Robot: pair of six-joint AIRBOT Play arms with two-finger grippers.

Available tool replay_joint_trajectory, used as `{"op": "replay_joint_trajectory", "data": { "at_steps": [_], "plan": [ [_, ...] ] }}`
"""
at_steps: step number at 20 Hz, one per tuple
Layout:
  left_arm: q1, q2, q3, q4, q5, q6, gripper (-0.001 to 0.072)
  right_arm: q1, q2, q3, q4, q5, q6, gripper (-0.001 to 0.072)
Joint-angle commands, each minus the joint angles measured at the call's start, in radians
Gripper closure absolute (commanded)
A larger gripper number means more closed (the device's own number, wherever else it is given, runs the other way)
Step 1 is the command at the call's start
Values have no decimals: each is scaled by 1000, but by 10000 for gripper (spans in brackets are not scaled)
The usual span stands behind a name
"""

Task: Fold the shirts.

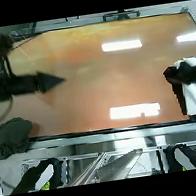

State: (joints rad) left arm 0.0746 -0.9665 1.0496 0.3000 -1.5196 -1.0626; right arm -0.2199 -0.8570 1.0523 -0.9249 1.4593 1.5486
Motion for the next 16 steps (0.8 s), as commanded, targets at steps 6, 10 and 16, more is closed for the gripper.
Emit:
{"op": "replay_joint_trajectory", "data": {
  "at_steps": [6,10,16],
  "plan": [
    [-101,334,-497,49,212,-21,685,184,191,-356,41,-188,-91,698],
    [-101,349,-497,47,220,-21,686,184,191,-356,51,-188,-90,699],
    [-101,349,-497,48,222,-21,686,184,190,-356,51,-188,-90,699]
  ]
}}
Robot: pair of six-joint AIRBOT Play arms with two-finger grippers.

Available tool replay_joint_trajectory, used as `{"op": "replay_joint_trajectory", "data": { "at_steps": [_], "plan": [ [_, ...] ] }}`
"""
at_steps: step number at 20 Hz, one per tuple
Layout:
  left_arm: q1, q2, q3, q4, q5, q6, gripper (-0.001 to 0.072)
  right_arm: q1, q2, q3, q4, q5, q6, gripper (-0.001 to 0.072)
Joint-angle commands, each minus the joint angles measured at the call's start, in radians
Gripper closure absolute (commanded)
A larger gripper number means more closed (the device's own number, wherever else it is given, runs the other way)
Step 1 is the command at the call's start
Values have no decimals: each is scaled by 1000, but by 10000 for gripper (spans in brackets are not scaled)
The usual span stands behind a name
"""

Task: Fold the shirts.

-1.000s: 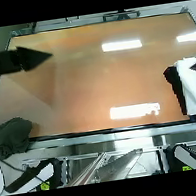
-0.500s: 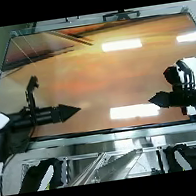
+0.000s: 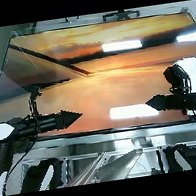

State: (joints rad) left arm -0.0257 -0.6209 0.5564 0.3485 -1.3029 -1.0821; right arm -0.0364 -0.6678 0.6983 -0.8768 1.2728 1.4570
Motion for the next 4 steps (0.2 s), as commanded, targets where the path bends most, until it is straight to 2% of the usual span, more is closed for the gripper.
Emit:
{"op": "replay_joint_trajectory", "data": {
  "at_steps": [1,4],
  "plan": [
    [-1,3,-3,-1,5,-1,686,1,1,-2,3,-1,1,699],
    [-1,3,-3,-1,5,-1,686,1,1,-2,3,-1,1,699]
  ]
}}
